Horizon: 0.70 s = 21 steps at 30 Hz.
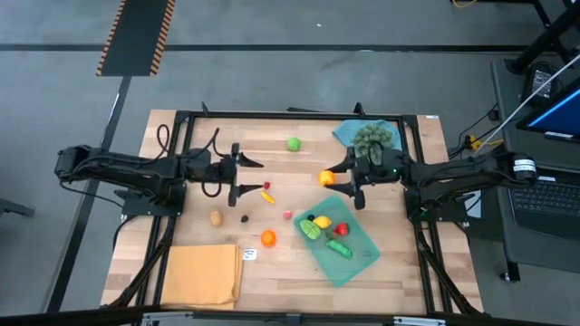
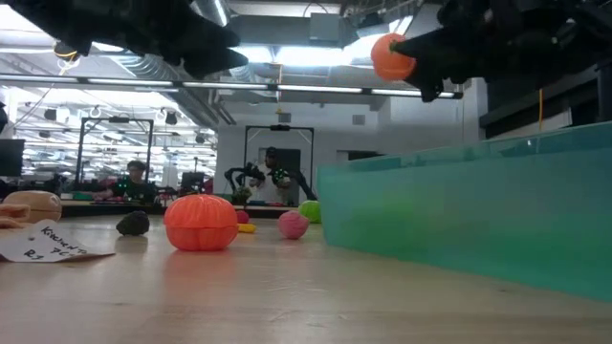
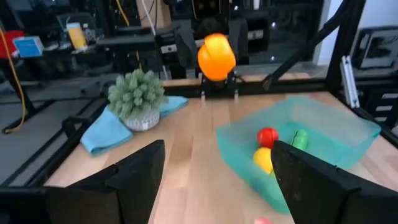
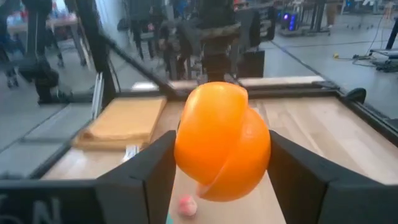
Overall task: Pick and placing Produce into tupperware
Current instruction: Put the orange into the green bin
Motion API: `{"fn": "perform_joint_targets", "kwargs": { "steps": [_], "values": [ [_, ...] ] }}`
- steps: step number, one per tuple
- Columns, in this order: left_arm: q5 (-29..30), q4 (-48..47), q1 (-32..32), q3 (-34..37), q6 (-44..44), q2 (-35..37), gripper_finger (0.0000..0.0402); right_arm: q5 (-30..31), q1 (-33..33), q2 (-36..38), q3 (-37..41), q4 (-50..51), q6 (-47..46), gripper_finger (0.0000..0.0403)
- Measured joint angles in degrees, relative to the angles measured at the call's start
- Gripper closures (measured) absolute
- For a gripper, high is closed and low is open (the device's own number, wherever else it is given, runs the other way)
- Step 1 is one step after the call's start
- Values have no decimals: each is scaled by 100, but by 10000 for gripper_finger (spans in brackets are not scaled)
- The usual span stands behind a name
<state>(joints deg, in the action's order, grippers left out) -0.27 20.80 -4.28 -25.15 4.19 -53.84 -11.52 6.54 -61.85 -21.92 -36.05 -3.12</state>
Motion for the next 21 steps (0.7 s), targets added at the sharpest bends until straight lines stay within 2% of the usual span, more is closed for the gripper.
{"fn": "perform_joint_targets", "kwargs": {
  "steps": [18,21],
  "values": [
    [-7,236,208,77,-70,0,115,620,-876,418,-6,1024,197,185],
    [-7,229,208,77,-66,0,115,891,-1129,418,-196,1574,195,186]
  ]
}}
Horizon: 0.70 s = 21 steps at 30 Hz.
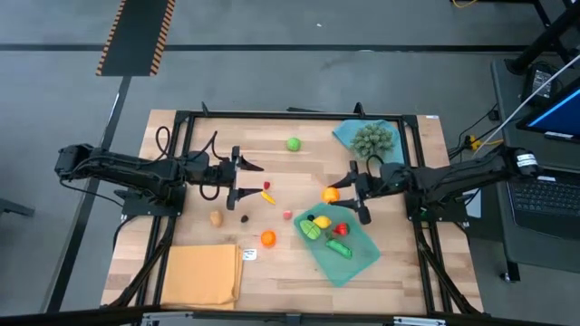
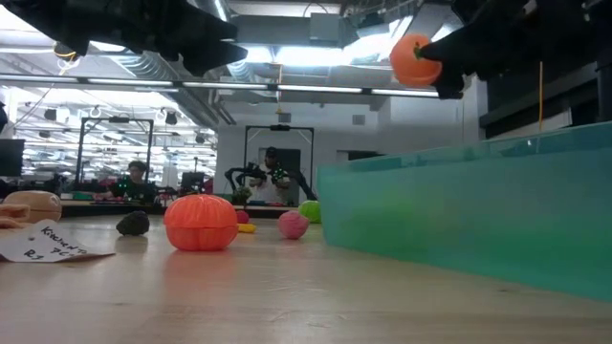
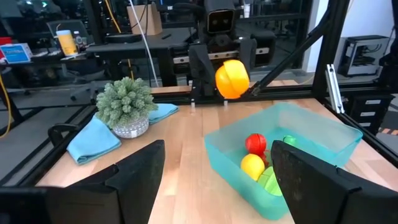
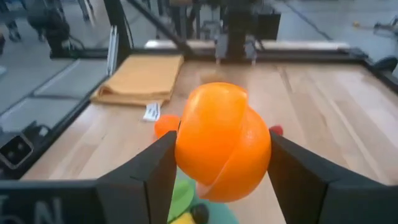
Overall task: Pick and placing Produce into tupperware
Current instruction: Put the orange into the green bin
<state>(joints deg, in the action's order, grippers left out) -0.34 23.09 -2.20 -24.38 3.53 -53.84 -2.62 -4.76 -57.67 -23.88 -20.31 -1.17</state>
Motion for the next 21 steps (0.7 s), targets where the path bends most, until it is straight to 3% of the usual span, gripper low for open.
{"fn": "perform_joint_targets", "kwargs": {
  "steps": [15,21],
  "values": [
    [2,-37,0,0,3,-2,115,1127,-1129,-4,-1530,3356,-306,186],
    [2,-39,0,0,4,-2,115,1224,-1366,-55,-1944,4375,-803,187]
  ]
}}
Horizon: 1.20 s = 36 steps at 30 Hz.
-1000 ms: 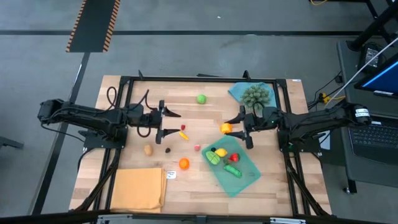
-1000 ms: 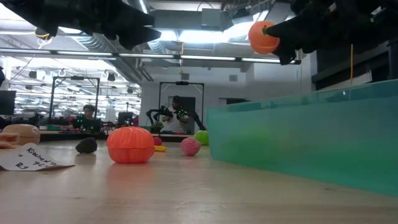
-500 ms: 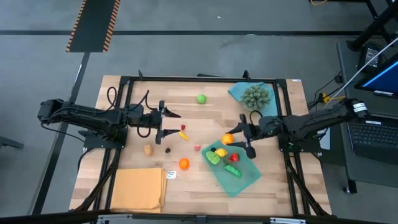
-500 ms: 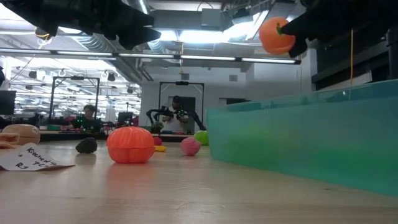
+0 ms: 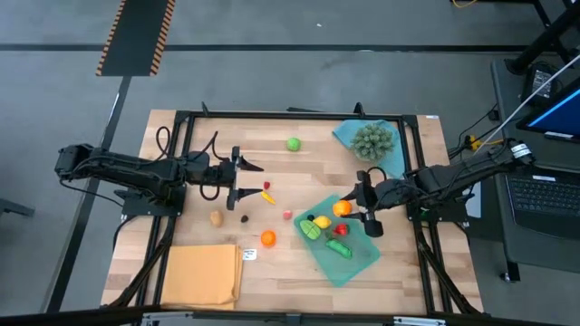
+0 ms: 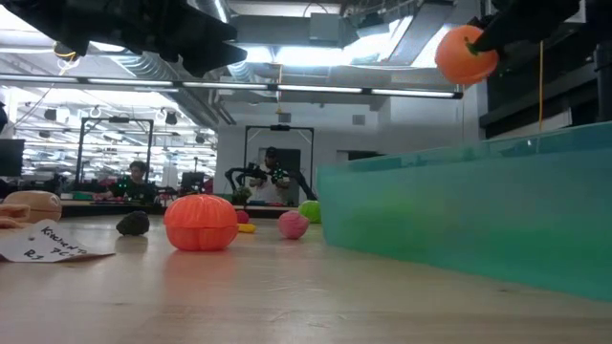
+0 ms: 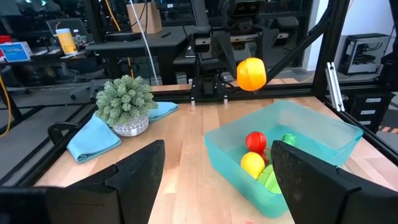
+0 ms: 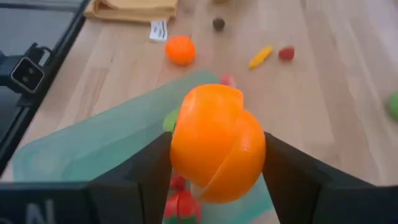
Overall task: Pick and placing Produce into tupperware
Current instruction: Put the orange into the green bin
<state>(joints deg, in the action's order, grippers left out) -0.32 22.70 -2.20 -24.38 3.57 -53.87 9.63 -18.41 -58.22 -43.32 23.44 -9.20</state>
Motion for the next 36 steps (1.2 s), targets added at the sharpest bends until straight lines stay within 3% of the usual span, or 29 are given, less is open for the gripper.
{"fn": "perform_joint_targets", "kwargs": {
  "steps": [9,15,19,30,36],
  "values": [
    [2,0,0,0,2,0,115,-130,-170,-579,-925,1621,-598,187],
    [2,-17,-2,0,4,-2,115,-1109,-173,-1151,-1516,2016,-899,187],
    [2,-18,-1,0,4,-2,115,-1447,-173,-1497,-1719,2208,-1161,187],
    [2,-96,-2,0,2,-2,115,-2435,-376,-2383,-1725,1594,-1311,187],
    [2,-109,-2,0,-2,-2,115,-2485,-560,-2615,-1725,1287,-1443,187]
  ]
}}
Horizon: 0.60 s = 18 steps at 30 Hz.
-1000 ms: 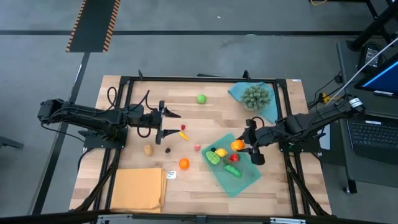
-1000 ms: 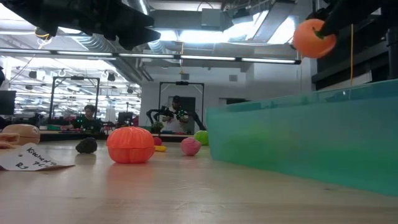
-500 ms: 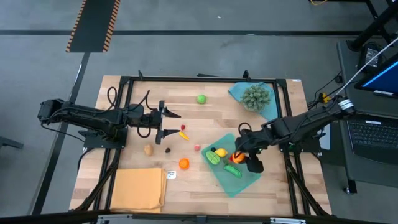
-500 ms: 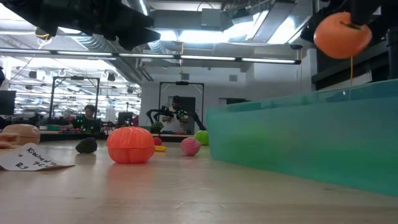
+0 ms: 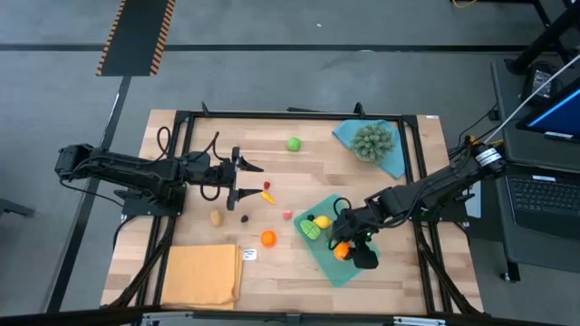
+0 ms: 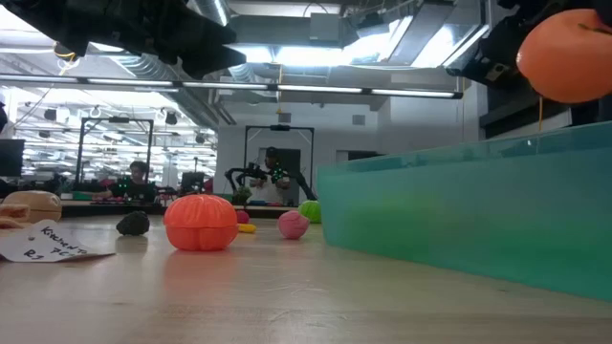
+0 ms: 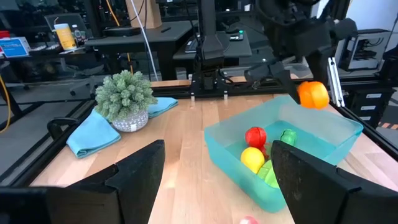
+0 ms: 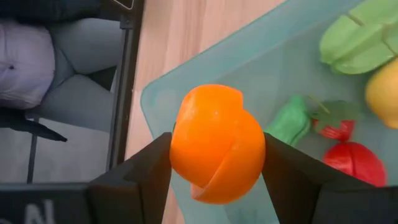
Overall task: Pick and placing Produce into tupperware
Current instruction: Put the orange into the green bin
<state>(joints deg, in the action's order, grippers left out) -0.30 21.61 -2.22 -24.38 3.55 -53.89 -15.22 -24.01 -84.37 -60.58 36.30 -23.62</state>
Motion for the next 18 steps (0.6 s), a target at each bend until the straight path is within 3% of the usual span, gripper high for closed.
{"fn": "perform_joint_targets", "kwargs": {
  "steps": [18],
  "values": [
    [0,-18,7,0,-23,0,115,-543,-87,-870,0,-633,-113,187]
  ]
}}
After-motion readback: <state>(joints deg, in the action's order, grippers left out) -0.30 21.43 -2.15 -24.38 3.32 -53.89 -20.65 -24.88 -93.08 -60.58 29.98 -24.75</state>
